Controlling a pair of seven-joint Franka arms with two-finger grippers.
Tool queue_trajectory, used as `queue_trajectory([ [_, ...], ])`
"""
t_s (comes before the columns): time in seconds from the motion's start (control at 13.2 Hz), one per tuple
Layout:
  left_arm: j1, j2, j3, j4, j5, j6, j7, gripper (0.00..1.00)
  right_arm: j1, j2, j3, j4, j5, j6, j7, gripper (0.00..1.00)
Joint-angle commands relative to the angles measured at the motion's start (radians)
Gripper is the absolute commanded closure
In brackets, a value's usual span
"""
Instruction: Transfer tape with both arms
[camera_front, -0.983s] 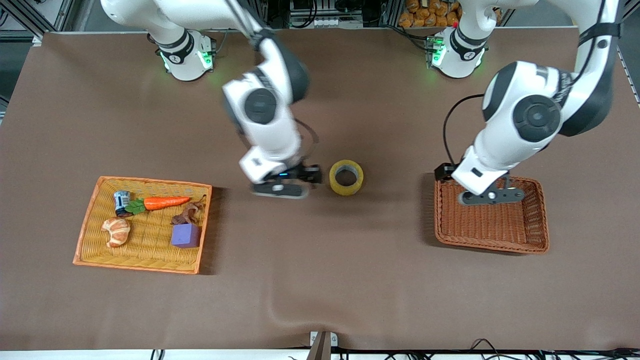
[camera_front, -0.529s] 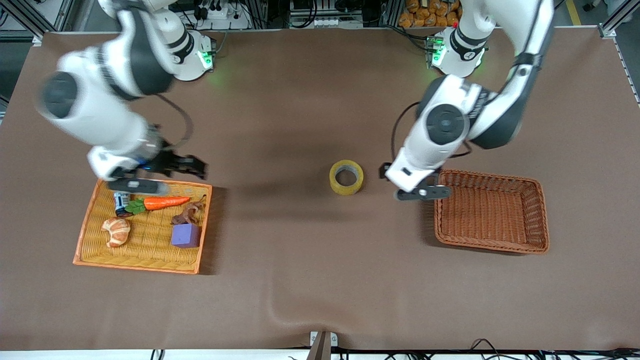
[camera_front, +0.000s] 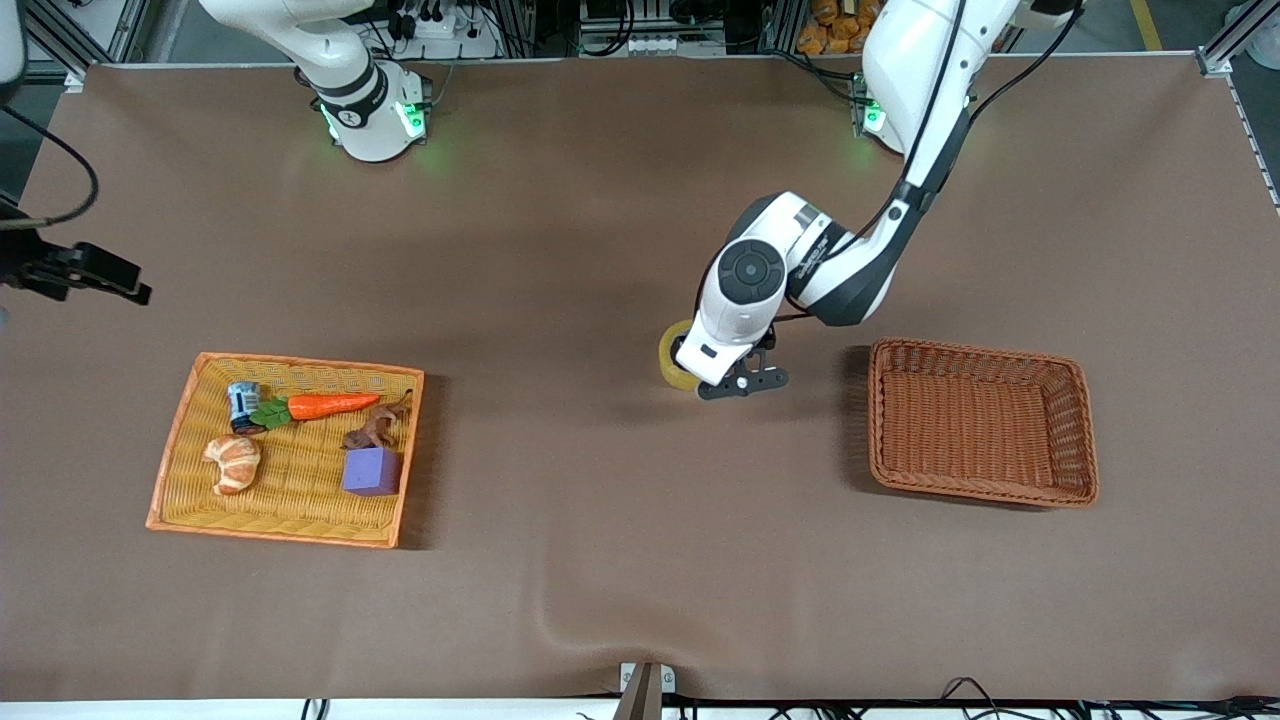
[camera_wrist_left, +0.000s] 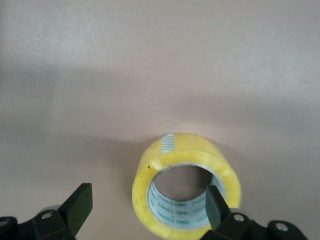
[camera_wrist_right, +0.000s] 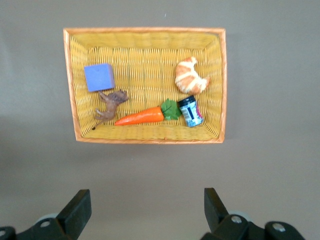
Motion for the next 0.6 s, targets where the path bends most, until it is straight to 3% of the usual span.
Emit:
queue_trajectory([
  [0.0, 0.000, 0.034, 0.004, 0.010, -0.012, 0.009, -0.051, 0.00, -0.102, -0.033, 0.108, 0.018, -0.015, -0.026, -0.008, 0.00],
  [0.08, 0.000, 0.042, 0.004, 0.010, -0.011, 0.010, -0.058, 0.00, -0.168, -0.042, 0.175, 0.015, -0.015, -0.038, -0.006, 0.00],
  [0.15, -0.003, 0.043, 0.004, 0.008, -0.012, 0.010, -0.062, 0.04, -0.184, -0.043, 0.195, 0.015, -0.015, -0.080, -0.003, 0.00],
  [0.53, -0.021, 0.043, 0.004, 0.001, -0.014, 0.009, -0.107, 0.05, -0.164, -0.040, 0.176, 0.015, -0.015, -0.086, -0.008, 0.00],
])
